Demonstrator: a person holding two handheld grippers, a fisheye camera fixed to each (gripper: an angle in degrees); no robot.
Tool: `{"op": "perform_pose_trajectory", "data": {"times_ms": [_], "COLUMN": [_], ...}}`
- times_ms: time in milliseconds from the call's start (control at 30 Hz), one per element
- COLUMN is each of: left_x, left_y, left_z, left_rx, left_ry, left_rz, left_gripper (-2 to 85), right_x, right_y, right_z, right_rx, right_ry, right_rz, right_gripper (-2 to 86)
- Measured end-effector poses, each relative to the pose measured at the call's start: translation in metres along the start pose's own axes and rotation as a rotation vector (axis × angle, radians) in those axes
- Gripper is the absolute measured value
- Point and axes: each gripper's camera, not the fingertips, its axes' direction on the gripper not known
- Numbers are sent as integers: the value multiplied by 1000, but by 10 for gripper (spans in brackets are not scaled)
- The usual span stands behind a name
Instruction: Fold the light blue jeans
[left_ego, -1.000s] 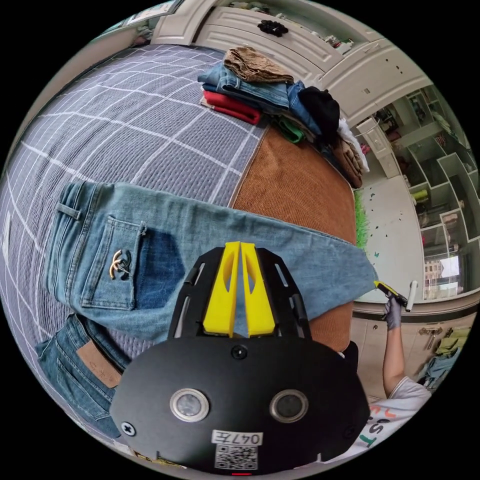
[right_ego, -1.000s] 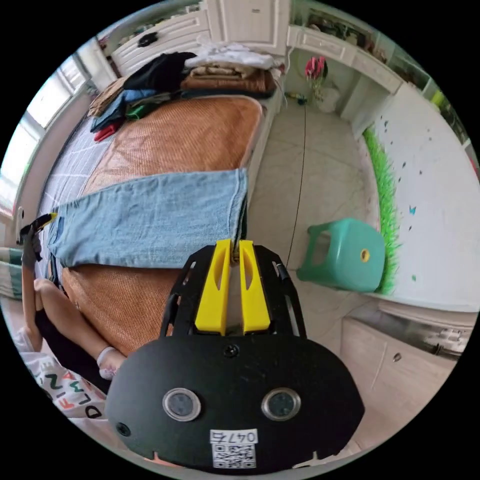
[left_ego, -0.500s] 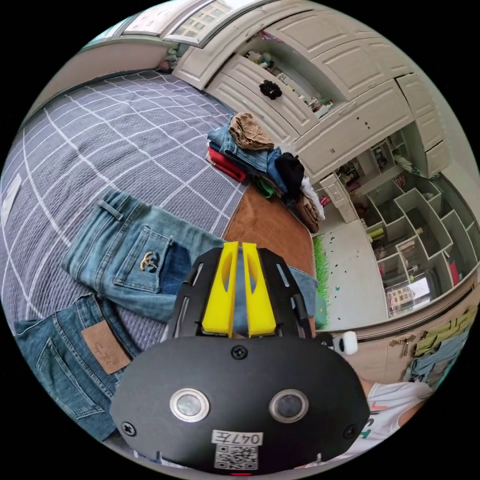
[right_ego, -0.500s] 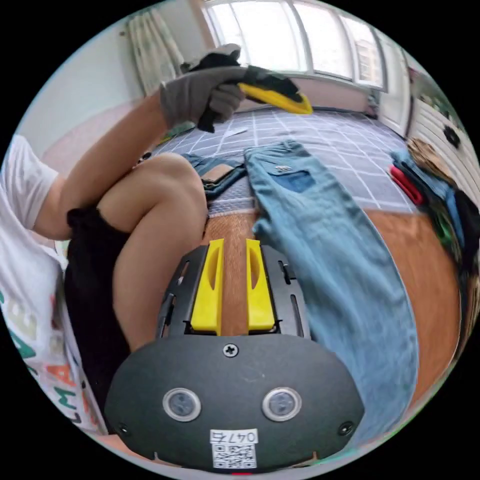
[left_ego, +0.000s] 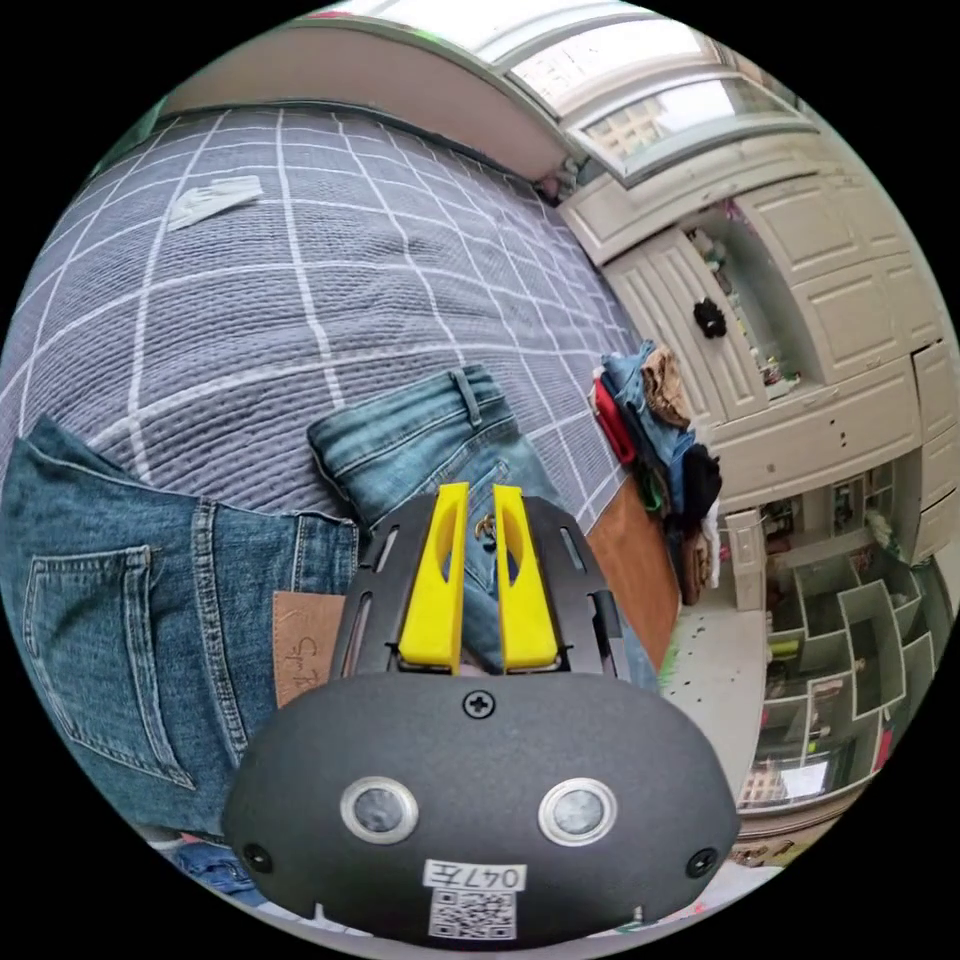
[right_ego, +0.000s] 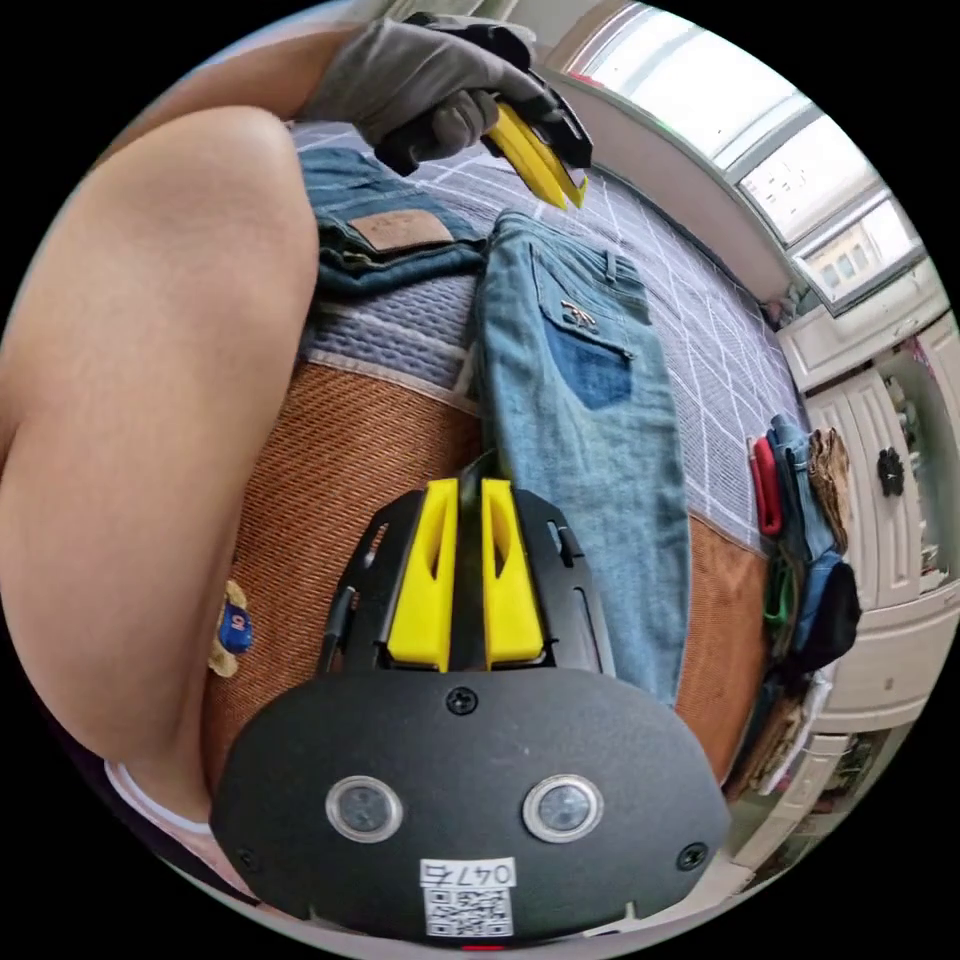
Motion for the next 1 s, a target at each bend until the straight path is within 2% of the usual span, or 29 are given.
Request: {"op": "perform_pose_trajectory", "data": {"times_ms": [33, 100, 167, 267, 367, 467, 500, 600, 633, 733, 867, 1000], "left_x": [-1, -10, -31, -51, -45, -45, -47, -61, -72, -114, -162, -210], "left_y": [0, 3, 14, 29, 44, 63, 67, 93, 109, 146, 169, 183], "left_z": [13, 31, 41, 36, 39, 41, 39, -3, -30, -64, -46, -14], "left_rx": [-40, -110, -132, -103, -116, -121, -115, 35, 119, 202, 226, 167], "left_ry": [-38, -76, -109, -71, -226, -286, -289, -380, -376, -188, -34, 181], "left_rz": [15, 20, -6, -43, 38, 88, 90, 19, -51, -219, -289, -409], "left_gripper": [50, 46, 15, -6, -8, -8, -7, 2, 28, 120, 129, 120], "right_x": [5, 34, 93, 126, 107, 64, 60, 70, 77, 85, 74, 58], "right_y": [-2, 0, 17, 39, 37, 44, 48, 97, 126, 212, 321, 375], "right_z": [-1, -17, -50, -74, -50, -11, -11, -52, -73, -113, -137, -152], "right_rx": [-28, -5, 102, 187, 88, -79, -80, 131, 201, 293, 294, 290], "right_ry": [9, -112, -444, -601, -674, -621, -629, -598, -546, -425, -439, -421], "right_rz": [-11, 69, 227, 247, 206, 143, 147, 299, 386, 622, 870, 991], "right_gripper": [4, -1, -7, -9, -7, 2, 4, 8, 8, 4, -4, -7]}}
